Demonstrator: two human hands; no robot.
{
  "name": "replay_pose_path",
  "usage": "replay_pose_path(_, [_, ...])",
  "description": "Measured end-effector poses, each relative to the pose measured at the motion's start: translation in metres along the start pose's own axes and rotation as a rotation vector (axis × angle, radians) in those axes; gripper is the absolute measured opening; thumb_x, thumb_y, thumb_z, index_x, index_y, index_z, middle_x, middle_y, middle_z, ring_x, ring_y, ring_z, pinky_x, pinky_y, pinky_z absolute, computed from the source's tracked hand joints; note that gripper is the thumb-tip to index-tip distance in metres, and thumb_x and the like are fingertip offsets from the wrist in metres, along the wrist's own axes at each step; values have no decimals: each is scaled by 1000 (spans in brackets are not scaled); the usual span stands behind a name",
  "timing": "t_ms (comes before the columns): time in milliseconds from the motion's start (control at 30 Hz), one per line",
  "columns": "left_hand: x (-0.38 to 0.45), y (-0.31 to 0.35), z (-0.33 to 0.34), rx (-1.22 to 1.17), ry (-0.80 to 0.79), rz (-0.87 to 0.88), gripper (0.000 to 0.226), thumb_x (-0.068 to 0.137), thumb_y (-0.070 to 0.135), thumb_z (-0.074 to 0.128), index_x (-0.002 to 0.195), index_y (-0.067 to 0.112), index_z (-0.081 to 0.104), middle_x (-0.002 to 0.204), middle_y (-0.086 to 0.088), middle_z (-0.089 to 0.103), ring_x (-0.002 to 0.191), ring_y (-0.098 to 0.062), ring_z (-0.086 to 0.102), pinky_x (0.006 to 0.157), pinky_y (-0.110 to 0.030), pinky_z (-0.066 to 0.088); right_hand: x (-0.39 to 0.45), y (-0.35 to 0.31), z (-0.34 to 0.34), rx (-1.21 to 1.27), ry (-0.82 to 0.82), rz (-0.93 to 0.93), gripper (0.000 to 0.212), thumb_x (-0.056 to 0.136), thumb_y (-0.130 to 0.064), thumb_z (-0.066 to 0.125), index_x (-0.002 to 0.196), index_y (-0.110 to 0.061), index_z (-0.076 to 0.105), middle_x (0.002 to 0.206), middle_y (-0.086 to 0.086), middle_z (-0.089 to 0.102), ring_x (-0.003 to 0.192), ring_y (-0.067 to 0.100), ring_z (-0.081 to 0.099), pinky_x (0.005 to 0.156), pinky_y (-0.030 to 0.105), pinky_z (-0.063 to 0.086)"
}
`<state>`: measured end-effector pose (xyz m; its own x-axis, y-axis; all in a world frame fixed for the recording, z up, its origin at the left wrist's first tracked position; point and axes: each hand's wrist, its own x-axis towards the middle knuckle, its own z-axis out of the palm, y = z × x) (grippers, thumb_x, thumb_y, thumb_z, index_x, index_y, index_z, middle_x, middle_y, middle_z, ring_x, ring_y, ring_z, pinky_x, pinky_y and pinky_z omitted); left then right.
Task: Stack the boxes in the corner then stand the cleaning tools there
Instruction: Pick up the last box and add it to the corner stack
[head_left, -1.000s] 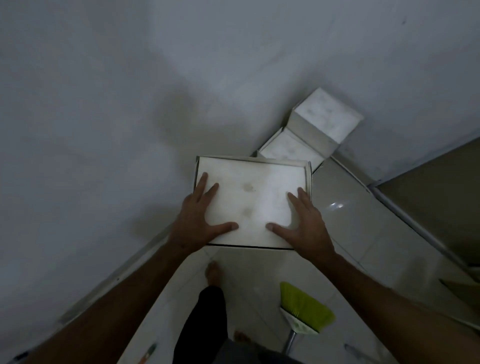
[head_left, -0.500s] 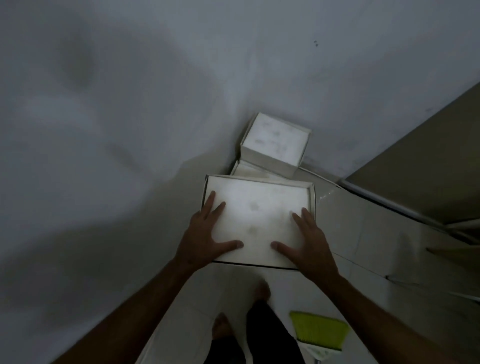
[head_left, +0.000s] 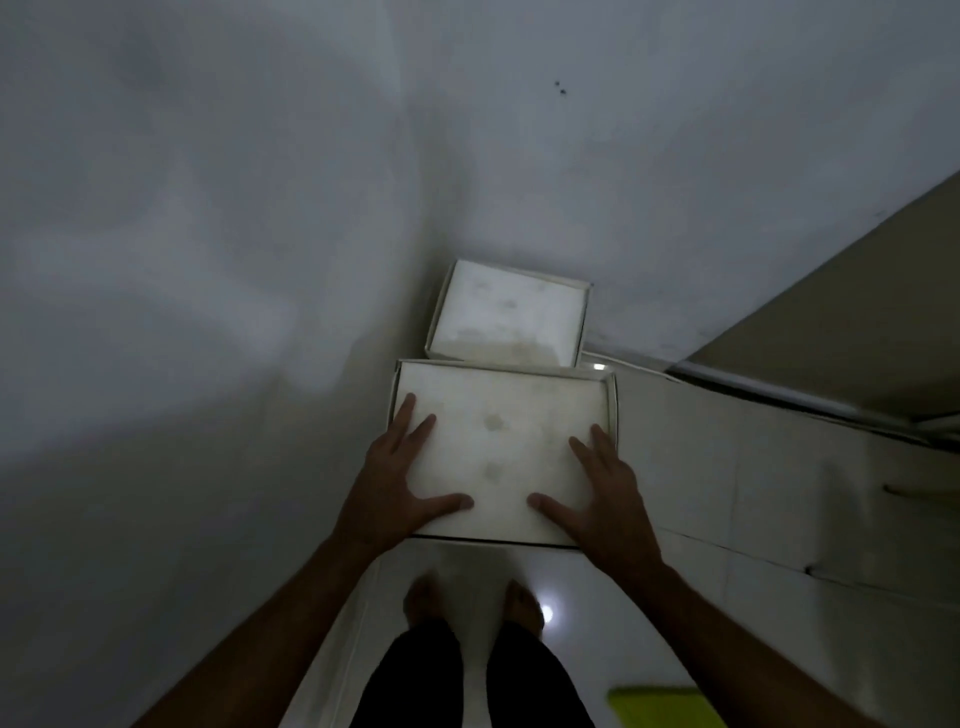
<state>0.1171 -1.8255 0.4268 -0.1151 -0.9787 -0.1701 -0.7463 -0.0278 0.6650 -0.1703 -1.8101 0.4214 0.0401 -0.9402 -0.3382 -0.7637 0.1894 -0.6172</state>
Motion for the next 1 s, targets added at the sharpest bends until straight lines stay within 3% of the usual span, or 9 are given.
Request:
replay_pose_path(167, [43, -49, 35, 14, -32, 41, 116, 61, 83, 71, 154, 21, 38, 167, 17, 8, 150, -18, 25, 116, -51, 36, 36, 27, 53, 36, 44, 66, 94, 76, -69, 70, 154, -25, 38, 167, -2, 15, 150, 26, 20, 113, 34, 23])
replay_pose_path(400, [75, -106, 75, 36, -66, 69, 113, 63, 75, 77, 155, 25, 34, 166, 20, 6, 152, -14, 19, 118, -43, 29, 66, 58, 117, 57, 83, 107, 94, 76, -70, 68, 153, -25, 38, 167, -1, 15, 150, 27, 21, 114, 38, 27])
replay_pose_path(533, [89, -128, 86, 55, -62, 82, 112, 64, 73, 78, 154, 22, 36, 166, 18, 8, 152, -16, 21, 117, -47, 32, 81, 63, 137, 68, 93, 123, 94, 77, -73, 64, 154, -26, 37, 167, -2, 15, 151, 29, 18, 116, 45, 29])
replay_pose_path(633, [100, -141, 93, 57, -61, 64, 113, 62, 76, 74, 154, 23, 36, 166, 18, 9, 151, -14, 21, 117, -40, 30, 95, 65, 145, 68, 106, 120, 93, 77, -74, 62, 153, -25, 38, 166, 1, 20, 150, 31, 21, 116, 51, 31])
replay_pose_path(867, [117, -155, 111, 30, -83, 86, 112, 65, 68, 80, 155, 18, 34, 167, 14, 8, 152, -7, 15, 117, -32, 25, 110, 77, 158, 40, 146, 132, 90, 80, -68, 67, 152, -23, 39, 165, 2, 23, 149, 32, 23, 115, 51, 31])
replay_pose_path(1000, [124, -160, 120, 23, -107, 116, 113, 65, 68, 80, 155, 16, 35, 167, 14, 9, 152, -11, 18, 118, -37, 27, 110, 86, 166, 19, 150, 141, 88, 80, -66, 68, 152, -22, 41, 165, 2, 23, 149, 33, 23, 114, 50, 32])
